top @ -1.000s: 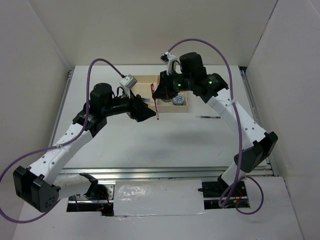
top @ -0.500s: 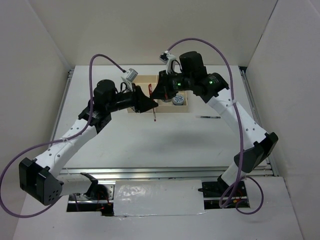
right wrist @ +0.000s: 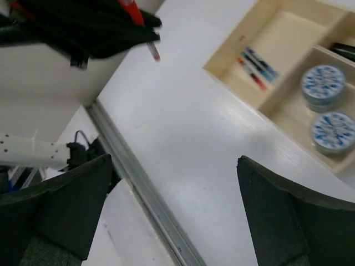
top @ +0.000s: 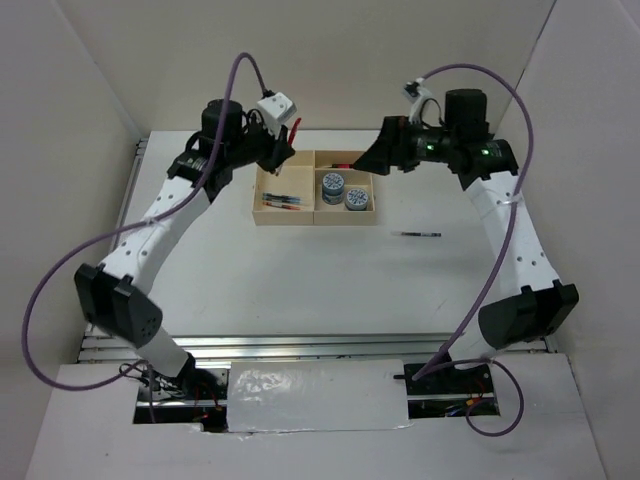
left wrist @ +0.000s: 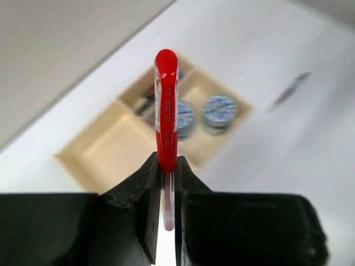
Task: Sort the stationery into containers
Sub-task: Place the pen in the storage box.
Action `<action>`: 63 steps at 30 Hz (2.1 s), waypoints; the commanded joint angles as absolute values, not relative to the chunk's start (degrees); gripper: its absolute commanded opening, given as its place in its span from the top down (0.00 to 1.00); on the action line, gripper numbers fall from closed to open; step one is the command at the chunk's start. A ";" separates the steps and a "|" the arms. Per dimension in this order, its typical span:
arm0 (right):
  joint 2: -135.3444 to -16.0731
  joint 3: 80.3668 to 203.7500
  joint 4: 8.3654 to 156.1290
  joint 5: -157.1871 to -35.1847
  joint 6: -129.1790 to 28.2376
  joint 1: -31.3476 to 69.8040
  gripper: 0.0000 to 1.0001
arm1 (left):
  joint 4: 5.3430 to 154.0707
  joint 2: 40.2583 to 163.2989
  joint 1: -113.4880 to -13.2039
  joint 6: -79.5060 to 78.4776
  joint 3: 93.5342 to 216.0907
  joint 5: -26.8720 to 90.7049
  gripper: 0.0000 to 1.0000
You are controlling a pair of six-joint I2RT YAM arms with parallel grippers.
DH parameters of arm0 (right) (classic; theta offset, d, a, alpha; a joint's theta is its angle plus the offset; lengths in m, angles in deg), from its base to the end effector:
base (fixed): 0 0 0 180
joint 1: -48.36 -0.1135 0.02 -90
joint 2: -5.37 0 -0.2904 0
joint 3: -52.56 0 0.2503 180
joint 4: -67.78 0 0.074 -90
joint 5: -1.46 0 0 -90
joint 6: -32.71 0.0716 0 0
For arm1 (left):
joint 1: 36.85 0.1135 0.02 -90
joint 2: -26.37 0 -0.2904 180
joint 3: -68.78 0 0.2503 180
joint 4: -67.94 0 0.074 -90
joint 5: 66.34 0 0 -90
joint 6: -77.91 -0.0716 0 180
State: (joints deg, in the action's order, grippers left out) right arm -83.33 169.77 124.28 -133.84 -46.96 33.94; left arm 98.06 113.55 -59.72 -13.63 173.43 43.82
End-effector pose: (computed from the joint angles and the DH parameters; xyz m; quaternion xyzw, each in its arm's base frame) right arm 0.3197 0.1348 0.4649 -0.2265 0.7834 0.4243 0.3936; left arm 0.3426 -0.1713 0.4478 0.2694 0.7282 -0.2481 0.5793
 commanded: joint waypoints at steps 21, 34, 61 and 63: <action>-64.94 139.81 125.95 -140.48 -54.38 54.77 0.05 | 93.15 154.34 -53.89 -59.81 195.68 45.72 1.00; -67.14 139.28 129.02 -141.63 -56.58 57.06 0.06 | 94.46 159.35 -54.69 -67.37 195.58 39.13 0.99; -70.83 140.08 132.10 -141.46 -56.58 57.06 0.07 | 98.77 164.36 -56.27 -68.70 198.48 31.13 0.52; -70.74 140.43 132.45 -140.58 -58.60 57.06 0.07 | 99.12 164.10 -56.27 -68.61 198.48 31.30 0.48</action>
